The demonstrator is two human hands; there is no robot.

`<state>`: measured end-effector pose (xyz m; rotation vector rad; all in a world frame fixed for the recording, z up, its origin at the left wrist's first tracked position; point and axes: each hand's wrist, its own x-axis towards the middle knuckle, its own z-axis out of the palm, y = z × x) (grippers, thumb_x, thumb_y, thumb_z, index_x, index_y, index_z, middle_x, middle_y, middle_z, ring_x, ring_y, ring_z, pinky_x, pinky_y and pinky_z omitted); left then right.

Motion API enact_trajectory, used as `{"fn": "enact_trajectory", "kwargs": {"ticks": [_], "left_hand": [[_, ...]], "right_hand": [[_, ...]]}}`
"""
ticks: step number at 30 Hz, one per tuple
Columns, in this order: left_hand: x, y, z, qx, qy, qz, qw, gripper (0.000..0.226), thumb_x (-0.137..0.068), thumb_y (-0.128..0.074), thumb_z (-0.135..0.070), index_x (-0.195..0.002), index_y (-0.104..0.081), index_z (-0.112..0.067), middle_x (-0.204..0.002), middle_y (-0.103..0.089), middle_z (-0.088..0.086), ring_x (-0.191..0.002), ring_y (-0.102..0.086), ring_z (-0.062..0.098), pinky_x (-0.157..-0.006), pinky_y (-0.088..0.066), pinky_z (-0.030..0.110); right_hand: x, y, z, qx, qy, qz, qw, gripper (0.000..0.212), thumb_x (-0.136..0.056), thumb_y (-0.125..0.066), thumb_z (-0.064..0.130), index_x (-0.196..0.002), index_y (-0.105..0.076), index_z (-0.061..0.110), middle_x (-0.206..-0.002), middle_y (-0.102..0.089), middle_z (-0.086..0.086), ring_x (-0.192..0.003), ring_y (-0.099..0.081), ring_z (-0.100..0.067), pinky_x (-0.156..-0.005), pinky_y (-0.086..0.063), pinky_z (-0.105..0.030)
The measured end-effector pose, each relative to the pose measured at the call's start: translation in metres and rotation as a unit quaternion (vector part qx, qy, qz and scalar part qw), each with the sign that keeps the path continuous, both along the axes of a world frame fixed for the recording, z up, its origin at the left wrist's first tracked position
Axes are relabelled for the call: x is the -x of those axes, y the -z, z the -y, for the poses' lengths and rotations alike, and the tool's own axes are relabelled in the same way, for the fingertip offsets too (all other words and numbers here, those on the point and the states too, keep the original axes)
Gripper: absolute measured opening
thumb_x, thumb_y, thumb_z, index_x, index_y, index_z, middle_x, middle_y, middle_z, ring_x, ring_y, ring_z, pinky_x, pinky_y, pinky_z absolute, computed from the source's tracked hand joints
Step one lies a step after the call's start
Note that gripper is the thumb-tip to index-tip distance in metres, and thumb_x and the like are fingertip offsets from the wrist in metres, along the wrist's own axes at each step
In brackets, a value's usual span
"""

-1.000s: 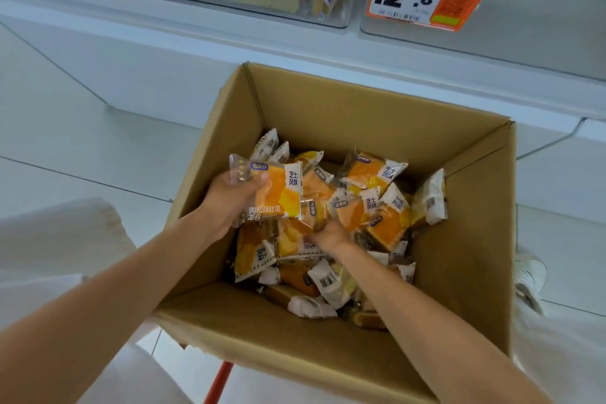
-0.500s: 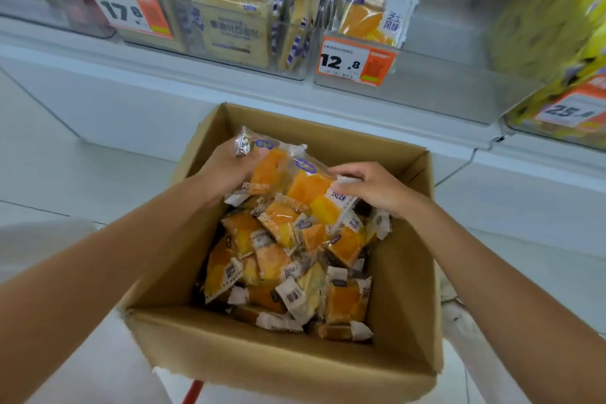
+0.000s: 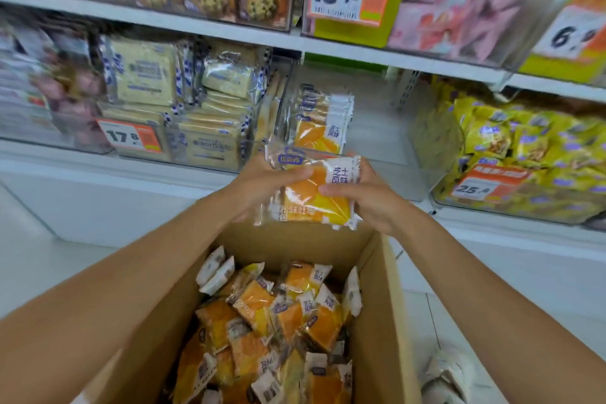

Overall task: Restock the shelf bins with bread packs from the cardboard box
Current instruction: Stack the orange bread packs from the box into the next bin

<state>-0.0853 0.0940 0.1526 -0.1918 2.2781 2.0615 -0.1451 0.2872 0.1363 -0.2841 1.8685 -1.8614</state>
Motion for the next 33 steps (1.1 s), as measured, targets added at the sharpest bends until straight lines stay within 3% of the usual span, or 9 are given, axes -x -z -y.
{"fn": "enact_trajectory", "kwargs": {"ticks": [3, 7, 11, 16, 19, 22, 26, 29, 33], "left_hand": [[0.037, -0.030, 0.000, 0.112, -0.022, -0.073, 0.991, 0.052, -0.075, -0.080, -0.040, -0.120, -0.058, -0.026, -0.112, -0.064, -0.012, -0.096, -0.064, 0.002, -0.073, -0.050, 0.010], [0.091, -0.045, 0.012, 0.191, 0.002, -0.101, 0.976, 0.104, -0.069, -0.085, -0.040, -0.152, -0.025, -0.021, -0.151, -0.036, -0.002, -0.134, -0.039, 0.017, -0.096, -0.037, 0.024], [0.137, -0.040, 0.027, 0.288, -0.009, -0.106, 0.952, 0.089, -0.060, -0.090, -0.047, -0.131, -0.040, -0.027, -0.131, -0.056, 0.000, -0.116, -0.057, 0.020, -0.091, -0.047, 0.032], [0.164, -0.034, 0.039, 0.554, 0.003, -0.079, 0.829, 0.059, -0.063, -0.082, -0.058, -0.108, -0.062, -0.026, -0.142, -0.039, -0.001, -0.134, -0.032, 0.022, -0.106, -0.026, 0.041], [0.166, -0.021, 0.047, 0.513, 0.019, -0.103, 0.852, 0.069, -0.068, -0.084, -0.047, -0.128, -0.056, -0.031, -0.151, -0.028, -0.001, -0.139, -0.031, 0.020, -0.113, -0.027, 0.037], [0.162, -0.013, 0.051, 0.456, 0.016, -0.127, 0.881, 0.069, -0.070, -0.085, -0.037, -0.132, -0.055, -0.033, -0.157, -0.023, -0.002, -0.143, -0.029, 0.019, -0.113, -0.023, 0.030], [0.159, -0.009, 0.051, 0.442, 0.023, -0.122, 0.888, 0.057, -0.070, -0.086, -0.032, -0.122, -0.063, -0.032, -0.161, -0.016, -0.004, -0.147, -0.019, 0.021, -0.116, -0.018, 0.032], [0.158, -0.008, 0.050, 0.436, 0.017, -0.129, 0.890, 0.053, -0.072, -0.085, -0.030, -0.120, -0.063, -0.032, -0.162, -0.016, -0.005, -0.148, -0.017, 0.020, -0.116, -0.018, 0.031], [0.153, -0.005, 0.048, 0.416, -0.005, -0.143, 0.898, 0.047, -0.075, -0.083, -0.030, -0.118, -0.063, -0.031, -0.161, -0.020, -0.004, -0.149, -0.018, 0.016, -0.116, -0.018, 0.031]], "right_hand": [[0.033, -0.029, -0.004, 0.041, 0.044, -0.013, 0.998, 0.090, -0.049, -0.087, 0.006, -0.130, -0.049, 0.005, -0.115, -0.068, -0.019, -0.100, -0.069, -0.033, -0.071, -0.059, -0.038], [0.083, -0.044, -0.004, 0.024, 0.094, -0.028, 0.995, 0.085, -0.047, -0.087, 0.009, -0.126, -0.056, 0.004, -0.109, -0.071, -0.018, -0.093, -0.070, -0.034, -0.061, -0.058, -0.035], [0.125, -0.038, 0.007, -0.014, 0.107, -0.061, 0.992, 0.057, -0.060, -0.084, 0.002, -0.113, -0.064, 0.006, -0.103, -0.073, -0.013, -0.086, -0.072, -0.023, -0.071, -0.060, -0.035], [0.146, -0.005, 0.014, -0.112, 0.059, -0.094, 0.987, 0.054, -0.067, -0.083, -0.003, -0.111, -0.058, 0.014, -0.093, -0.068, 0.001, -0.083, -0.067, -0.013, -0.067, -0.055, -0.019], [0.155, 0.004, 0.008, -0.225, 0.028, -0.062, 0.972, 0.078, -0.065, -0.089, 0.015, -0.126, -0.042, 0.028, -0.115, -0.053, 0.003, -0.103, -0.057, -0.016, -0.078, -0.050, -0.028], [0.160, 0.001, 0.004, -0.275, -0.029, -0.139, 0.951, 0.095, -0.065, -0.089, 0.020, -0.137, -0.029, 0.036, -0.126, -0.045, 0.002, -0.112, -0.051, -0.018, -0.081, -0.044, -0.026], [0.157, 0.008, 0.011, -0.373, -0.058, -0.249, 0.892, 0.071, -0.067, -0.087, 0.024, -0.120, -0.043, 0.040, -0.124, -0.041, -0.004, -0.103, -0.051, -0.018, -0.075, -0.042, -0.017], [0.158, 0.012, 0.019, -0.344, 0.025, -0.265, 0.901, 0.061, -0.066, -0.088, 0.017, -0.108, -0.046, 0.031, -0.113, -0.037, -0.002, -0.086, -0.051, -0.014, -0.058, -0.039, -0.010], [0.157, 0.013, 0.027, -0.360, 0.043, -0.281, 0.889, 0.064, -0.066, -0.087, 0.016, -0.109, -0.041, 0.025, -0.114, -0.032, -0.003, -0.085, -0.050, -0.019, -0.060, -0.040, -0.016]]}}
